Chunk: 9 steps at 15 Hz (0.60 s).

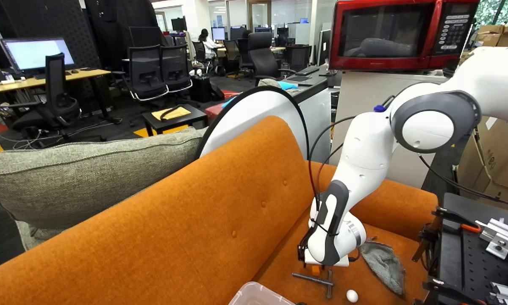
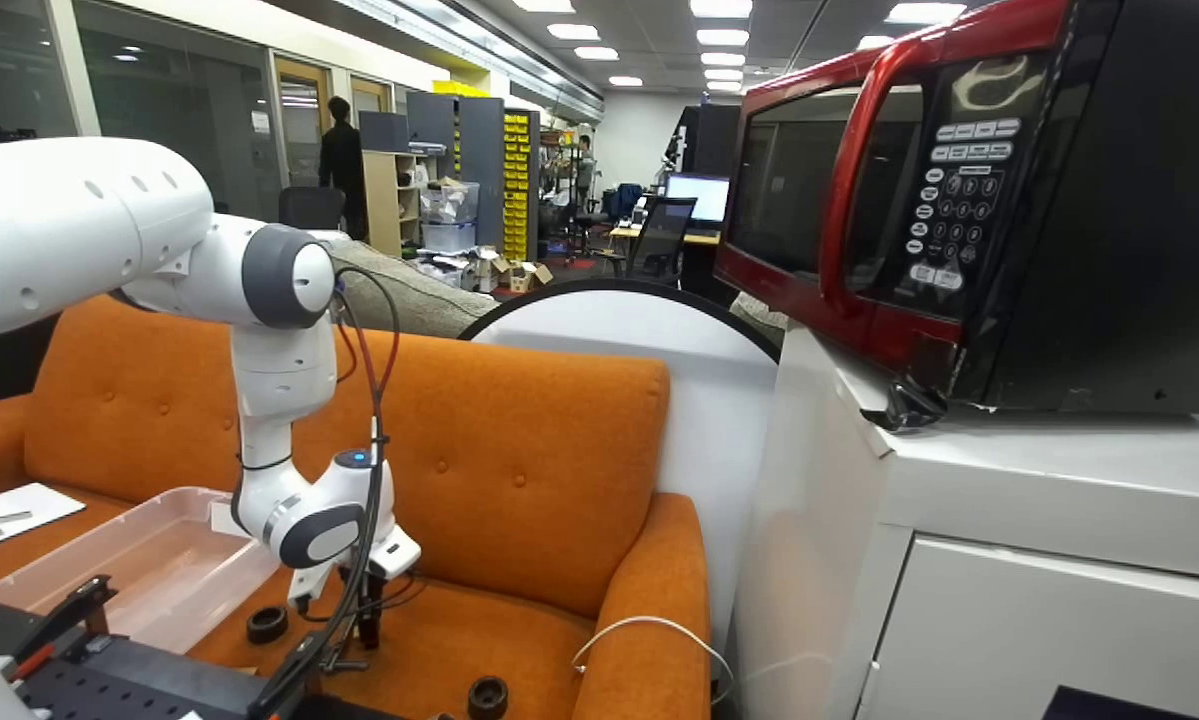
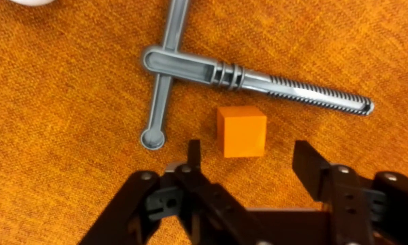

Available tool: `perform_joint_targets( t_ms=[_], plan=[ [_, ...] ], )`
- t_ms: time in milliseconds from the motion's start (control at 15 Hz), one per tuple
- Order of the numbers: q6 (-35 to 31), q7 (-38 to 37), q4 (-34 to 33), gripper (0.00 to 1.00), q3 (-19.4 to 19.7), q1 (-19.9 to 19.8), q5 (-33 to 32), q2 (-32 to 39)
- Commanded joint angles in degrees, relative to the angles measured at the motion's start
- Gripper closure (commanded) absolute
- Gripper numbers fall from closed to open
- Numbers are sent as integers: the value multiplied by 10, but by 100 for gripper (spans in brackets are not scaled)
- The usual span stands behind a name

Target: Move the orange block to the left

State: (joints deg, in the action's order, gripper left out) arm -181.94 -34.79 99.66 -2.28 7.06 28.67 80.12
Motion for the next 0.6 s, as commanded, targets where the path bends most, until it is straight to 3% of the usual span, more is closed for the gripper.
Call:
perform_joint_targets(
  t_ms=[0, 533],
  plan=[
    [-17, 21, 20, 0, -26, -29, -4, -20],
    [-90, 55, 131, 0, -75, -74, 2, -100]
  ],
)
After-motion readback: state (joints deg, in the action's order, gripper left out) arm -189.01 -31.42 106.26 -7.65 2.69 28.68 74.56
